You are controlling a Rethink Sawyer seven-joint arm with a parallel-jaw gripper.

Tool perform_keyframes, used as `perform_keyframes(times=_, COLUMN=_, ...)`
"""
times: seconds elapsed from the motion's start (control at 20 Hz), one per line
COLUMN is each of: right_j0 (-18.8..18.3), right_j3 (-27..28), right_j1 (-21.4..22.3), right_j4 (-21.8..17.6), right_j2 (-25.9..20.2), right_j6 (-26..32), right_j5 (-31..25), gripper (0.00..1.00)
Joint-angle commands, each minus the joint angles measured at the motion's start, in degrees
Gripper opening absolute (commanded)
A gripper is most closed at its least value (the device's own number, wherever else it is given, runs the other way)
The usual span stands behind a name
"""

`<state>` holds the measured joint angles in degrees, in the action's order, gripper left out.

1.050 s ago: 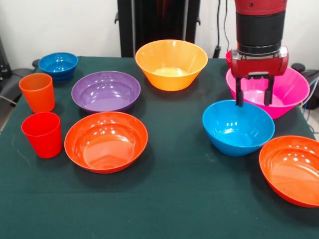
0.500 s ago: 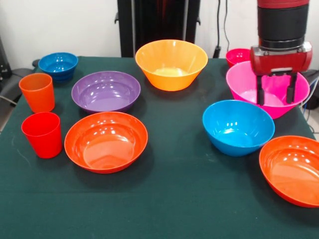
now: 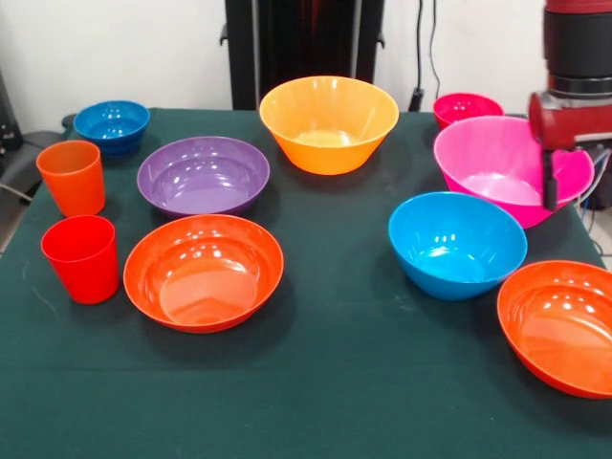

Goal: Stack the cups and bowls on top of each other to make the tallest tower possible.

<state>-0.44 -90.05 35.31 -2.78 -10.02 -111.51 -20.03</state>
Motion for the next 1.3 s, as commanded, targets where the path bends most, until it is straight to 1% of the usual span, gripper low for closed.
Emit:
perform_keyframes(times=0.05, right_j0=5.7, right_j3=7.2, right_j1=-6.8, right_j4=3.3, right_j2=3.2, right_j6=-12.4, right_j5=-0.3, gripper=1.0)
perform_keyframes(times=0.2, right_j0=7.3, right_j3=10.4, right_j1=-8.7, right_j4=4.2, right_j2=5.0, right_j6=-11.7, right_j5=-2.1, gripper=1.0)
perform_keyframes(times=0.4, right_j0=7.7, right_j3=14.7, right_j1=-10.7, right_j4=5.7, right_j2=6.3, right_j6=-10.8, right_j5=-4.3, gripper=1.0)
perform_keyframes(times=0.7, right_j0=8.1, right_j3=19.9, right_j1=-11.0, right_j4=7.3, right_j2=9.5, right_j6=-10.6, right_j5=-7.5, gripper=1.0)
perform_keyframes(times=0.85, right_j0=7.2, right_j3=23.2, right_j1=-11.3, right_j4=7.2, right_j2=9.5, right_j6=-7.9, right_j5=-10.1, gripper=1.0)
perform_keyframes(times=1.0, right_j0=6.5, right_j3=24.8, right_j1=-10.9, right_j4=6.7, right_j2=9.1, right_j6=-5.4, right_j5=-11.4, gripper=1.0)
perform_keyframes(times=1.3, right_j0=5.5, right_j3=29.6, right_j1=-11.4, right_j4=5.1, right_j2=9.2, right_j6=-1.4, right_j5=-17.0, gripper=1.0)
